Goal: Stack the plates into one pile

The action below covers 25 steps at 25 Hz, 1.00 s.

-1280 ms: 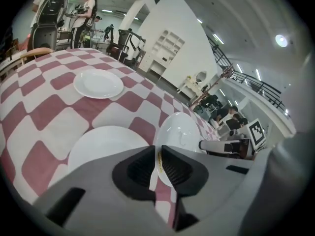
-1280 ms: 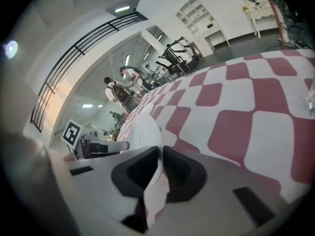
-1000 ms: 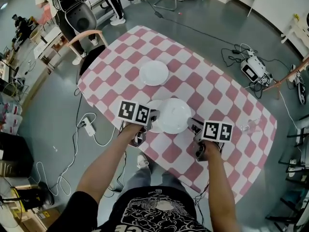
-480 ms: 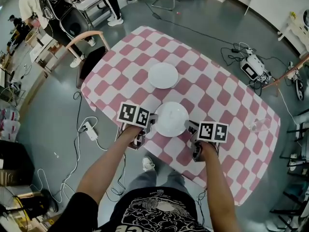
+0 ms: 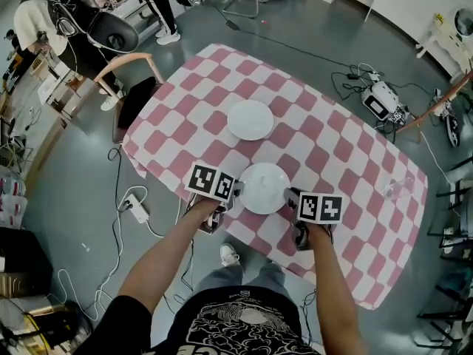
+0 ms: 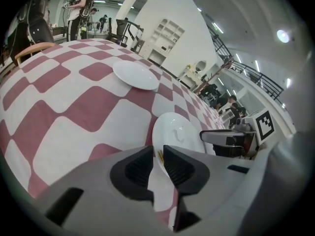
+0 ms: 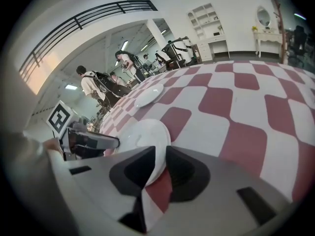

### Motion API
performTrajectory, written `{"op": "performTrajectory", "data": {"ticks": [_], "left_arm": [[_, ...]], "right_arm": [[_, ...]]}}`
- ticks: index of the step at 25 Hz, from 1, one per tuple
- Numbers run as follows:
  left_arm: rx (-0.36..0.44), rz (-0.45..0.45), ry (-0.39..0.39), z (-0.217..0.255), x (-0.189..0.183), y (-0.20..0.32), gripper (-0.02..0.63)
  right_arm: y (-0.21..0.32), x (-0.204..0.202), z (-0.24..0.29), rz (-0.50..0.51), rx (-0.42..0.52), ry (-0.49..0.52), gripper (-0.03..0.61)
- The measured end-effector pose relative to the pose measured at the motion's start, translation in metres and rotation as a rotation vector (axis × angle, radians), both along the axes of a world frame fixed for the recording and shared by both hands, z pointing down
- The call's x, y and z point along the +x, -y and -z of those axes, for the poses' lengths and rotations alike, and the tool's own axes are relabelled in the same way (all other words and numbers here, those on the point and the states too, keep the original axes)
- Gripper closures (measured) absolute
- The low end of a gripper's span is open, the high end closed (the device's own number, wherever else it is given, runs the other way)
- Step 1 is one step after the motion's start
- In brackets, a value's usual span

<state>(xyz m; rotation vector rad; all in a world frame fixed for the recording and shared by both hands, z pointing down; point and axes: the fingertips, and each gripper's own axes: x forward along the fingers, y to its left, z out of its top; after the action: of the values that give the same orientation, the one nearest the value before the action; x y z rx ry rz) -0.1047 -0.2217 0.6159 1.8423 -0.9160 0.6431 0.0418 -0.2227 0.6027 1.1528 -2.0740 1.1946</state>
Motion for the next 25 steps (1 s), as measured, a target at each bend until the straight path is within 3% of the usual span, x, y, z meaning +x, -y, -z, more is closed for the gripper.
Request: {"op": "performTrajectory", "data": {"ticks": [8, 25], "left_arm": [[0.082, 0.002, -0.019, 0.018, -0.009, 0.015, 0.514], [0.572, 0.006, 0.032, 0.164, -0.041, 0.067, 0.412]], "right_arm": [[0.013, -0.001, 0.028, -0.037, 0.098, 0.004, 0.477], [0.050, -0.025, 0.178, -0.059, 0.478, 0.026, 0.382]]}}
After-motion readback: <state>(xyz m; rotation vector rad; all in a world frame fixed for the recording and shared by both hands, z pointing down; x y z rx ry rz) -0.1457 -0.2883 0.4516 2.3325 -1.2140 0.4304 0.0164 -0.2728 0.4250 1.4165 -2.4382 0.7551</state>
